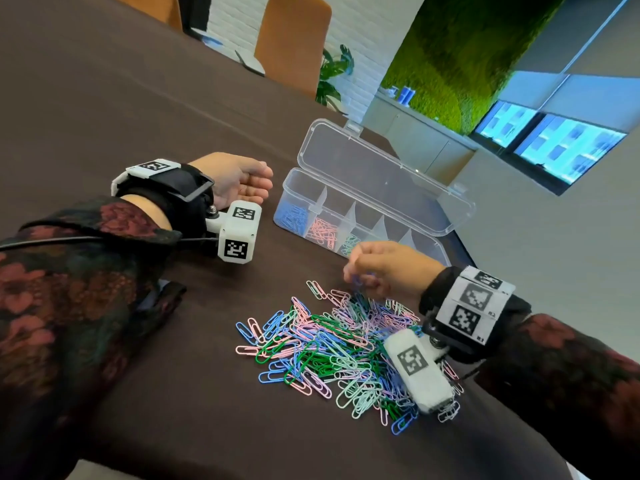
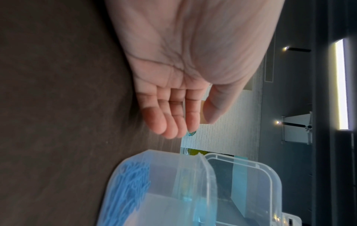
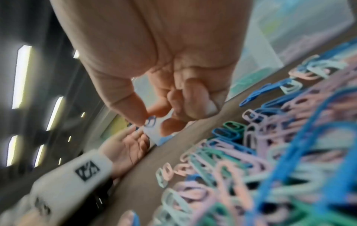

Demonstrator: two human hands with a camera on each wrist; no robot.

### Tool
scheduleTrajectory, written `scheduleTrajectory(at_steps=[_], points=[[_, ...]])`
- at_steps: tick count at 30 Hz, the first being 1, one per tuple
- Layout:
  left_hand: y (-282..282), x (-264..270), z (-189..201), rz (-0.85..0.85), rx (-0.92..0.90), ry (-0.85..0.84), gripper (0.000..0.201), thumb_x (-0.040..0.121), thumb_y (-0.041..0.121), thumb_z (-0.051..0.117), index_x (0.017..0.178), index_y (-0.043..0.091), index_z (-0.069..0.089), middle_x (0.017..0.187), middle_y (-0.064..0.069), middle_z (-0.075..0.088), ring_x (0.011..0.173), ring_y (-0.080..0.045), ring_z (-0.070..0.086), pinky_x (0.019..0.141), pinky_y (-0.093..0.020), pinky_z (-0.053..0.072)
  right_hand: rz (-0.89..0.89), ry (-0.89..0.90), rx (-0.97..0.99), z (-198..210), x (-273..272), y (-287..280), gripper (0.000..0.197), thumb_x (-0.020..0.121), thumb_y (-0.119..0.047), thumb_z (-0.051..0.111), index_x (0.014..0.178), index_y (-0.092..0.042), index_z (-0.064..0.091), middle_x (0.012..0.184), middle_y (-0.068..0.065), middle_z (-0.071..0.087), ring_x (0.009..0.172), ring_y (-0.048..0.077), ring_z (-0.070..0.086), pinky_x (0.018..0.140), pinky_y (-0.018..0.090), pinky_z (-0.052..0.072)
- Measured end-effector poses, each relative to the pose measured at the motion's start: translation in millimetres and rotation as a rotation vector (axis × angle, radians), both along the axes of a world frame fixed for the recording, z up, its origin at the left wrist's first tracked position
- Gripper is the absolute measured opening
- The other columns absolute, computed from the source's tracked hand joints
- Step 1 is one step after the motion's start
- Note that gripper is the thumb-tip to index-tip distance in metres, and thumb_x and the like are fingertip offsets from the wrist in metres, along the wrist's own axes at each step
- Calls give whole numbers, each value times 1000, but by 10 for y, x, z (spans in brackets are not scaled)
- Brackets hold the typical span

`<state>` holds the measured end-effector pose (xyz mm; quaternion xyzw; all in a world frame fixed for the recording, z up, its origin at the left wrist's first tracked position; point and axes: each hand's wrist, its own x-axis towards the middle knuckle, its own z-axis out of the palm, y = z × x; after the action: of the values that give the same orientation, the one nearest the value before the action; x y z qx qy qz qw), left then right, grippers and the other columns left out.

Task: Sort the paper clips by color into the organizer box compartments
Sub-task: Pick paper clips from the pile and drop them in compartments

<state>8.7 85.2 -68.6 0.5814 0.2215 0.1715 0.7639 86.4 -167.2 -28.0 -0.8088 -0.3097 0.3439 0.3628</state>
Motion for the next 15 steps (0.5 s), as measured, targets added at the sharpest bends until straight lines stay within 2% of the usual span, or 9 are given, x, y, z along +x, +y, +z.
scheduleTrajectory(at_steps=[2,5,7,9,12,15], points=[[11,3,0,-3,-11,-5,18,97,22,46,88,10,57,80,-3,57,67,-13,55,50,-17,51,-164,203,197,22,38,-38,24,83,5,49,67,-12,45,62,6,53,44,8,37,38,15,27],[22,6,-15,5,-24,-16,18,97,21,48,88,10,58,78,-4,57,64,-14,55,49,-16,51,-313,469,371,41,58,-96,19,90,3,36,85,-10,49,61,6,47,44,12,40,38,18,33],[28,10,-26,14,-32,-28,17,96,20,48,87,10,58,77,-4,57,58,-12,57,48,-16,51,-388,618,433,45,26,-120,15,90,-2,36,92,-7,51,61,7,46,47,16,47,39,19,40],[36,10,-26,20,-40,-34,17,96,19,49,87,9,58,76,-4,57,52,-10,58,48,-16,51,-428,727,470,67,-28,-108,13,88,-8,39,89,-5,52,61,8,49,47,19,54,41,20,46],[29,6,-26,18,-50,-36,16,96,19,49,86,9,58,76,-5,57,50,-10,58,48,-17,51,-434,800,493,146,-73,-38,29,97,-22,34,89,-2,53,67,15,57,49,25,62,46,24,52],[18,-1,-25,13,-58,-31,16,96,19,49,87,9,58,77,-5,58,58,-13,57,49,-17,51,-416,753,496,299,-60,136,34,99,-28,32,96,1,51,85,20,56,57,30,65,49,27,54]])
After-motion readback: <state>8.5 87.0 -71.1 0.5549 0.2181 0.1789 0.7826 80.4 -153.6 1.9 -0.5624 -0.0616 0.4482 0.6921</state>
